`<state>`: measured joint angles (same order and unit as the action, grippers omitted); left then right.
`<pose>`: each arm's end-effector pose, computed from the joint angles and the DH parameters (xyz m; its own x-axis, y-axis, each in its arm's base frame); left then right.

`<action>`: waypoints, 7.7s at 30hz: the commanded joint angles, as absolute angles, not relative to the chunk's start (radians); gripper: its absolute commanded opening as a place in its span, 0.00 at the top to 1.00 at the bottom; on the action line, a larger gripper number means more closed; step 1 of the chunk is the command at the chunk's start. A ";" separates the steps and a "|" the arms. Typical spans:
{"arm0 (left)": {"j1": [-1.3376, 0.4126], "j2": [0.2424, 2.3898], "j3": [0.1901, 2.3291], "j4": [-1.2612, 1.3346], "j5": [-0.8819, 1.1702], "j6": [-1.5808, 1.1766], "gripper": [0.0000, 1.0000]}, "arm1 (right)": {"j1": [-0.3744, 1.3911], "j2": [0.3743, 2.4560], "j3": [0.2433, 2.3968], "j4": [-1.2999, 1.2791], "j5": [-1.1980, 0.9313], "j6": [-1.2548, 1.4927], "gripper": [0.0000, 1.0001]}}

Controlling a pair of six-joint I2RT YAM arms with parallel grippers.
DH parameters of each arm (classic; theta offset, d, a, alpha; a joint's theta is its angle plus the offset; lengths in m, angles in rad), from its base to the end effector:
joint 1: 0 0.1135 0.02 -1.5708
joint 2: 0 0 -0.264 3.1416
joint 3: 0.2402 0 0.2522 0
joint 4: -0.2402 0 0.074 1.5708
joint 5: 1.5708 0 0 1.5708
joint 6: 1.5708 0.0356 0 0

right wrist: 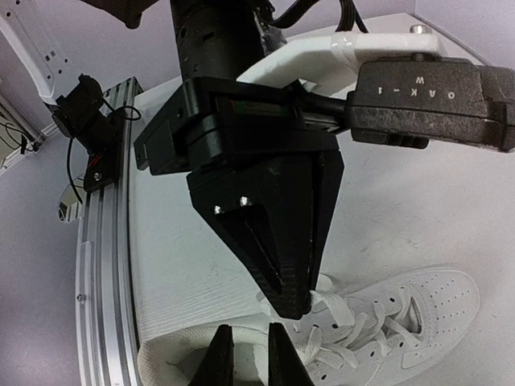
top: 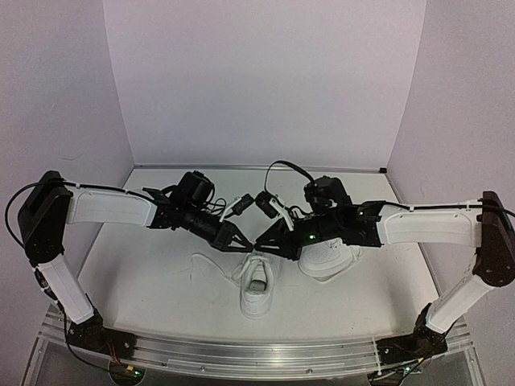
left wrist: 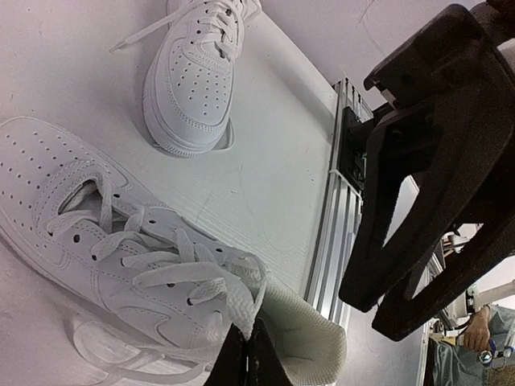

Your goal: Tie the shoes

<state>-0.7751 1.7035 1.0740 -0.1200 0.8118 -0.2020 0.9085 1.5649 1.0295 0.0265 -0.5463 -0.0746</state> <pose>0.2394 -0.2706 0.2124 -0.6495 0.4430 -0.6180 0.7458 0.2131 -0.6311 0.2012 0.2881 0.2532 -0.2278 -0.3956 -0.8897 -0.9725 0.1386 0.1873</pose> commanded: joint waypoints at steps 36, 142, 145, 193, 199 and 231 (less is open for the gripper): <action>-0.490 1.413 0.934 -0.162 0.514 -0.423 1.00 | 1.126 2.017 1.760 -0.840 0.050 -0.217 0.72; -0.907 1.847 1.183 -0.224 1.054 -0.002 1.00 | 1.104 1.250 0.947 -0.384 0.008 0.327 0.81; -0.907 1.852 1.183 -0.228 1.052 0.023 1.00 | 1.104 1.275 0.899 -0.317 -0.021 0.373 0.83; -0.940 1.856 1.215 -0.285 0.992 0.090 0.97 | 1.104 1.516 0.859 0.057 -0.177 0.612 0.78; -0.945 1.853 1.222 -0.300 0.987 0.105 0.96 | 1.104 1.534 0.879 0.059 -0.166 0.640 0.78; -0.887 1.659 1.128 -0.303 0.810 0.036 0.59 | 1.103 1.329 0.826 -0.038 -0.076 0.640 1.00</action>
<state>-0.9371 1.7872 1.1640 -0.3324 0.8756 0.0749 1.1046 1.3974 0.8448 0.0068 -0.1342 0.6441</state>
